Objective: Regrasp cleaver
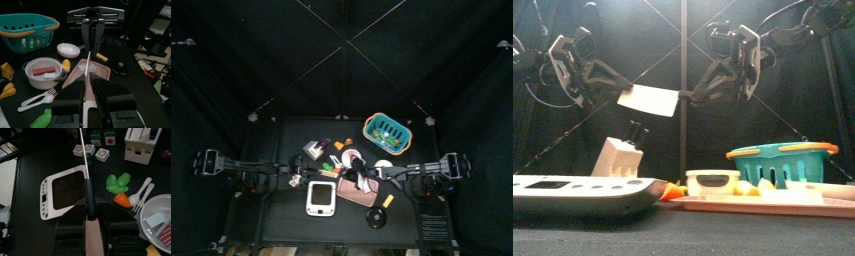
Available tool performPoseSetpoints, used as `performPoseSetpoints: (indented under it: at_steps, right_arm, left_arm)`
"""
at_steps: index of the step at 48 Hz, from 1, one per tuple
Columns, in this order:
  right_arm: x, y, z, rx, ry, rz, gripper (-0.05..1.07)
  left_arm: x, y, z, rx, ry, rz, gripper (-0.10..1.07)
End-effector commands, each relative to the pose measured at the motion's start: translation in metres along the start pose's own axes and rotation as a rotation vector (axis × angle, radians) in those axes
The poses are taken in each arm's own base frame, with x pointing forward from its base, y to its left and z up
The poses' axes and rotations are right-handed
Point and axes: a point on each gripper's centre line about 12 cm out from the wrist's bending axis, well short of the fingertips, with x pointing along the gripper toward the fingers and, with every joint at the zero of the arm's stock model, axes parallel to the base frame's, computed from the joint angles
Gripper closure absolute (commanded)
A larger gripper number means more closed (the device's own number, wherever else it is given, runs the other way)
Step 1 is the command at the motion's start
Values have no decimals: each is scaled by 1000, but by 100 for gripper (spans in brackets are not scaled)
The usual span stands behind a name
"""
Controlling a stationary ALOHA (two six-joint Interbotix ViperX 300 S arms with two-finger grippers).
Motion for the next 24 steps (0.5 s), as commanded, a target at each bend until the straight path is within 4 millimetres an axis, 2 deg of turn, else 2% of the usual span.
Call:
performPoseSetpoints:
  at_steps: [1,9,18,24]
  right_arm:
    - [-5,1,12,4,-35,5,59]
    - [-5,1,12,4,-35,5,59]
    - [-5,1,11,19,-31,3,60]
    - [-7,2,15,36,-11,-8,60]
  left_arm:
    - [2,0,7,-6,-31,3,31]
    - [2,1,8,-7,-31,6,21]
    - [1,2,7,-9,-31,11,20]
    - [-8,6,2,-10,-25,30,20]
